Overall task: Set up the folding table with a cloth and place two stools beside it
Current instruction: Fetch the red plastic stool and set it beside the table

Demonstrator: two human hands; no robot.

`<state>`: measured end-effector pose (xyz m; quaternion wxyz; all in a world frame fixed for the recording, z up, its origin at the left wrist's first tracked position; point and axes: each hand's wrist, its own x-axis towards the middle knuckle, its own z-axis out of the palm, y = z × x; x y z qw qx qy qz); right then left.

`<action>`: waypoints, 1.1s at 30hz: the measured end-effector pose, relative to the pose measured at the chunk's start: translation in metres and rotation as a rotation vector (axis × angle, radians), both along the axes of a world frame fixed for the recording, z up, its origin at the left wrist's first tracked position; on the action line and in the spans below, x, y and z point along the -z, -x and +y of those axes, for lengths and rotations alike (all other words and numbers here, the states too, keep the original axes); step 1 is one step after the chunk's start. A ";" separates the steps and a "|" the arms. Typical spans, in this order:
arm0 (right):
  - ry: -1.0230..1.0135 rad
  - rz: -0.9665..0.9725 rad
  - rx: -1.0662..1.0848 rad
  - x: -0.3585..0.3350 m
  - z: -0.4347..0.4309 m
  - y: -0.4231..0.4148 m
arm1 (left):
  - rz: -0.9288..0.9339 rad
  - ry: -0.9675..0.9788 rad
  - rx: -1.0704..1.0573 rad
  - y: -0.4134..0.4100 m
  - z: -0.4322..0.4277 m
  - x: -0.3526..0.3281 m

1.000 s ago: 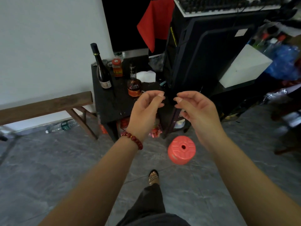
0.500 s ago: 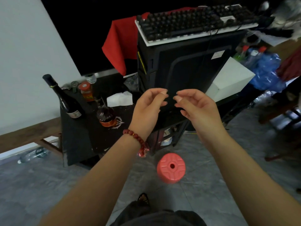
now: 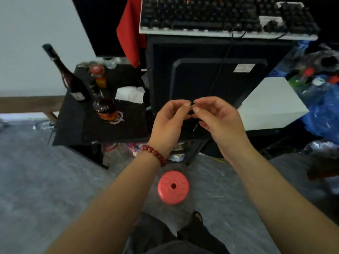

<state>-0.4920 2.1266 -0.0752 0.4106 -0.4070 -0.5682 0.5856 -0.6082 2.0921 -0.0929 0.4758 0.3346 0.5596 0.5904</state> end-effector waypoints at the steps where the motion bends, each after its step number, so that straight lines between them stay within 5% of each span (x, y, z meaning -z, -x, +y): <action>1: -0.001 0.011 -0.037 0.005 0.003 -0.009 | 0.006 -0.006 -0.035 -0.011 0.000 0.004; 12: 0.151 -0.006 -0.288 0.076 -0.006 -0.033 | 0.042 0.114 -0.352 -0.040 -0.049 0.045; 25: 0.127 -0.174 -0.392 0.180 -0.042 -0.006 | 0.098 0.235 -0.293 -0.008 -0.086 0.136; 33: 0.234 -0.289 -0.380 0.290 -0.046 0.001 | 0.115 0.279 -0.205 -0.004 -0.103 0.258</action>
